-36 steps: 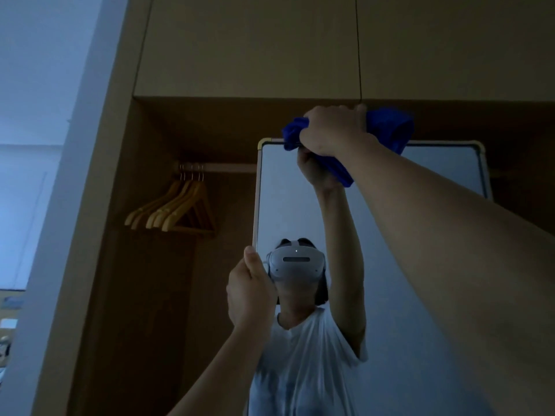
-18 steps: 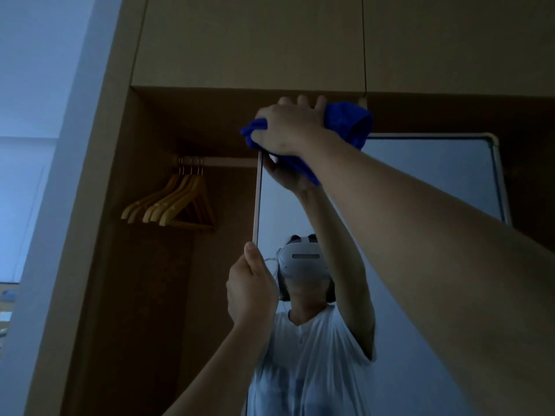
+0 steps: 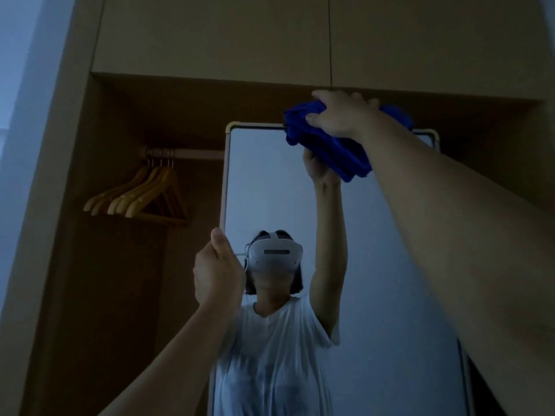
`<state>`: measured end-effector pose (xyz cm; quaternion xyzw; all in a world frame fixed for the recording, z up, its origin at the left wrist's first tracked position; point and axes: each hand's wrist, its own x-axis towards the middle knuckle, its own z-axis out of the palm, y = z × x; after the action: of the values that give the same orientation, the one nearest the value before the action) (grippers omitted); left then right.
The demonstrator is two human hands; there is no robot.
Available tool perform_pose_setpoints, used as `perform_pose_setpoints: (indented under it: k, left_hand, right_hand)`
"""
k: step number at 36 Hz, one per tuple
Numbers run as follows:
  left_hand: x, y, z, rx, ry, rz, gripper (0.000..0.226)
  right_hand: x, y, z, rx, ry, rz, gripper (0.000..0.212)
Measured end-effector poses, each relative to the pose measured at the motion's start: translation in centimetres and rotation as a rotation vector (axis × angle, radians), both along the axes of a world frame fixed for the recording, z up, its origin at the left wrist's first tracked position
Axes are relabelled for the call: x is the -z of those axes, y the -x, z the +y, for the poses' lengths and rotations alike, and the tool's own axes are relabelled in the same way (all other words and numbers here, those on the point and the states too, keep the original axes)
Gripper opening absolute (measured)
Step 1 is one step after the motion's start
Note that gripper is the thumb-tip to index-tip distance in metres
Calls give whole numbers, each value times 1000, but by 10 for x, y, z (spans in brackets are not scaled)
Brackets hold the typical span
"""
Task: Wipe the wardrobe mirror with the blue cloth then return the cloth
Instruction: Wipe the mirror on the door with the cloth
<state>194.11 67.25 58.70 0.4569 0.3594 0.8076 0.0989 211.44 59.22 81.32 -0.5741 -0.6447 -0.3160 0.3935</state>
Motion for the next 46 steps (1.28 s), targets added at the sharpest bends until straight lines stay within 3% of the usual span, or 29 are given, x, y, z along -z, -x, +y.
perform_pose_setpoints:
  k: [4,14,19,25,32,41,46]
  left_hand:
    - [1,3,4,-23,-31,11,51]
    - [1,3,2,-73,-43,8,59]
    - [1,3,3,-52,-38,-3,54]
    - [0,2,-4,-87,-44,-5,55]
    - [0,1,-4,-91,-30,-6,54]
    - [0,-1,-12,-92,14,20,56]
    - [-1,-2,-14,-108,26,29,57]
  right_hand:
    - [6,-6,2,143,-65,-14,51]
    - [26,-71,8,253,-153,241,76]
    - [36,-72,19,295,-332,280,71]
    - [33,-76,22,247,-364,421,70]
    - [78,-65,34,312,-511,311,72]
    - [177,-76,48,275,-481,381,75]
    - [141,-96,44,213,-407,519,73]
